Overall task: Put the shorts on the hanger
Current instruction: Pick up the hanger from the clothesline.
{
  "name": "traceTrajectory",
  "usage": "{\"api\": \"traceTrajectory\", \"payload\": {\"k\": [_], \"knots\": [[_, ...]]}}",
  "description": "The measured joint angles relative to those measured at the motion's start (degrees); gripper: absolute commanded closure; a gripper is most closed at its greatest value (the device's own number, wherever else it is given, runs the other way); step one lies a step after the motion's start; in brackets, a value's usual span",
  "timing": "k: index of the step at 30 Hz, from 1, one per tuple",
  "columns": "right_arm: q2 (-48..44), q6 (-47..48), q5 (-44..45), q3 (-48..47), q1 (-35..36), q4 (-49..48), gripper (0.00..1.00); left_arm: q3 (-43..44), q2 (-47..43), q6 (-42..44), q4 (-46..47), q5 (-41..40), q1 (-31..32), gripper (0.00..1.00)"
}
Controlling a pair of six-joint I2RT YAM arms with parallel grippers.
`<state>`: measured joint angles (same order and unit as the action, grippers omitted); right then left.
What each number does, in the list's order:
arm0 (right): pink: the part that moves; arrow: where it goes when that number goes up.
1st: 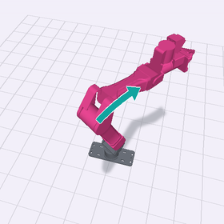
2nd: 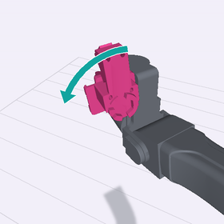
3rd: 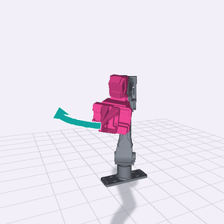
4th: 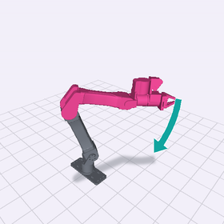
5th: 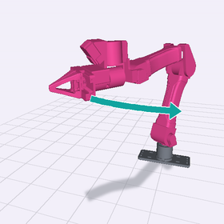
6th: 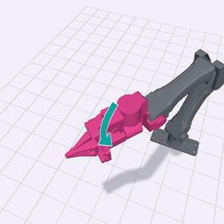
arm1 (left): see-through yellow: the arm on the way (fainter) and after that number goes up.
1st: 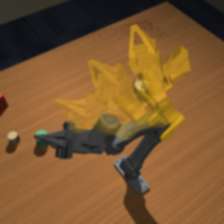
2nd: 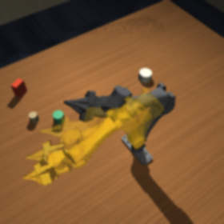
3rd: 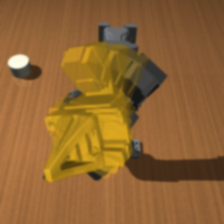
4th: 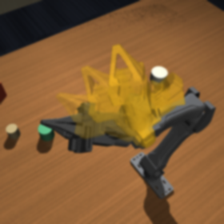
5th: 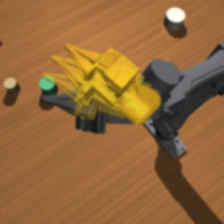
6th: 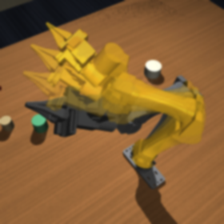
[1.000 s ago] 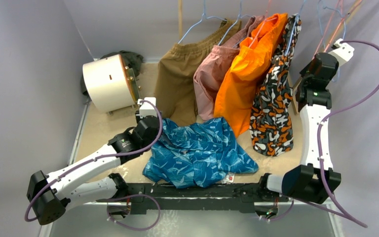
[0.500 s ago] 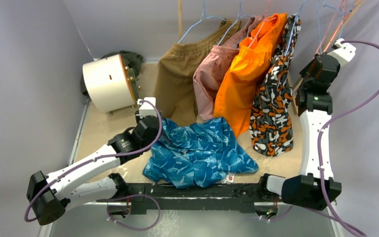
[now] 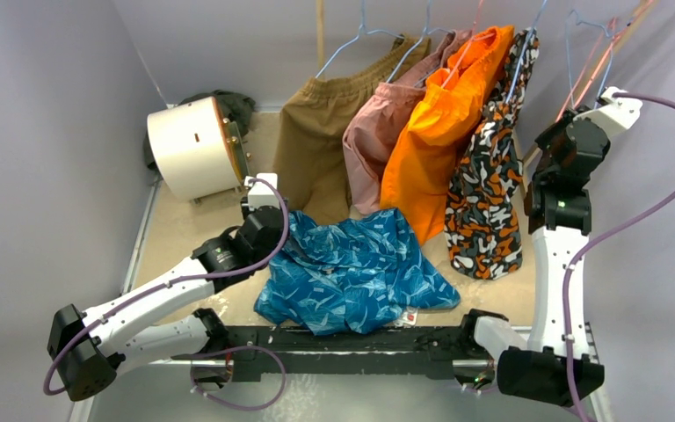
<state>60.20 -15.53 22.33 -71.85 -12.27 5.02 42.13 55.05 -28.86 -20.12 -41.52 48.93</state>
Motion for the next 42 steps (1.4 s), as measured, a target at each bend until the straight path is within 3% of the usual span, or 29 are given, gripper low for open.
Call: {"api": "traceTrajectory", "payload": {"k": [11, 42], "knots": [[-2.1, 0.0, -2.4, 4.7, 0.4, -4.4, 1.0, 0.0, -0.4, 0.0, 0.0, 0.0, 0.0, 0.53], [-6.8, 3.0, -1.8, 5.9, 3.0, -10.6, 1.0, 0.0, -1.0, 0.0, 0.0, -0.3, 0.0, 0.53]]}}
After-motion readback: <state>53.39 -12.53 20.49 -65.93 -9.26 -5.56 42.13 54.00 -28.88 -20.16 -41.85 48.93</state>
